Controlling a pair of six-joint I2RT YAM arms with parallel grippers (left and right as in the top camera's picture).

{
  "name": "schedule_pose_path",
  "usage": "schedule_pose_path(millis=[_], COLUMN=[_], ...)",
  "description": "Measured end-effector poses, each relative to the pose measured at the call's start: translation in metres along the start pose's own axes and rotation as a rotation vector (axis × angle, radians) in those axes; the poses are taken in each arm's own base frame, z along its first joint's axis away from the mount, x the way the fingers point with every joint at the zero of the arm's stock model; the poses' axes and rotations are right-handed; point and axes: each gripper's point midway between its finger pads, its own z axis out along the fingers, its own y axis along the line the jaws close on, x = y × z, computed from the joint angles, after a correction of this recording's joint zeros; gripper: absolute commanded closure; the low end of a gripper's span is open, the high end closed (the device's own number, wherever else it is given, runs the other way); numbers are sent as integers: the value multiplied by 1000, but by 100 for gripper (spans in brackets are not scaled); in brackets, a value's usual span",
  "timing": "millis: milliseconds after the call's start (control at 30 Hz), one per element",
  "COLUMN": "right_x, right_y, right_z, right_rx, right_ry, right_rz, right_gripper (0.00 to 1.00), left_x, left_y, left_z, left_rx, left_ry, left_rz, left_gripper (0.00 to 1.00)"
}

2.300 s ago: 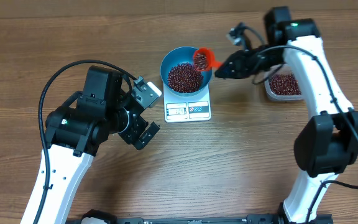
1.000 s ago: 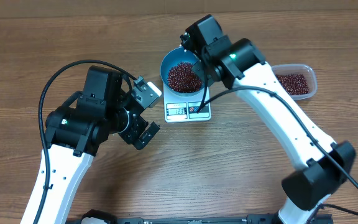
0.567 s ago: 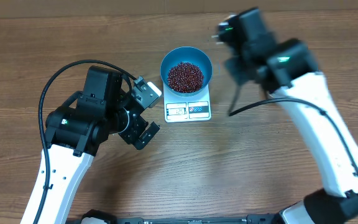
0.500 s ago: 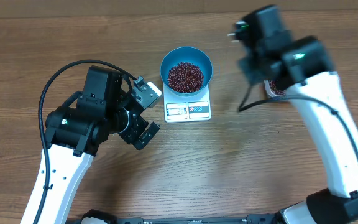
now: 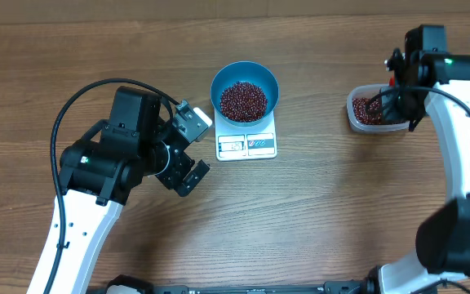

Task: Scoop item into bowl and weigh 150g on scale
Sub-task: 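Move the empty red cup back to the bean tub with the right gripper, then dip the red cup into the beans and scoop with the right gripper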

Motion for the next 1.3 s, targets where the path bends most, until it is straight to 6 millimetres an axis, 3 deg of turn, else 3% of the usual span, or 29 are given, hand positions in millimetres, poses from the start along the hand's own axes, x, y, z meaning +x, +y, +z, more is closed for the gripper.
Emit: schedule_pose_path(millis=[67,333,1000,1133,1300], right_x=[7,11,9,8,9], right_y=[1,10,58,58,41], right_z=[27,82,73,73,75], right_rx=[-9,-30,-352,-447,-555], right_ry=[65,174,146,138,119], right_rz=[3,-10,-57,-4,98], right_gripper=[96,96,96,96,96], left_x=[0,0,0,0,0], left_y=[0,0,0,0,0], left_z=[0,0,0,0,0], left_rx=[0,0,0,0,0], left_ry=[0,0,0,0,0], left_rz=[0,0,0,0,0], left_gripper=[0,0,0,1,0])
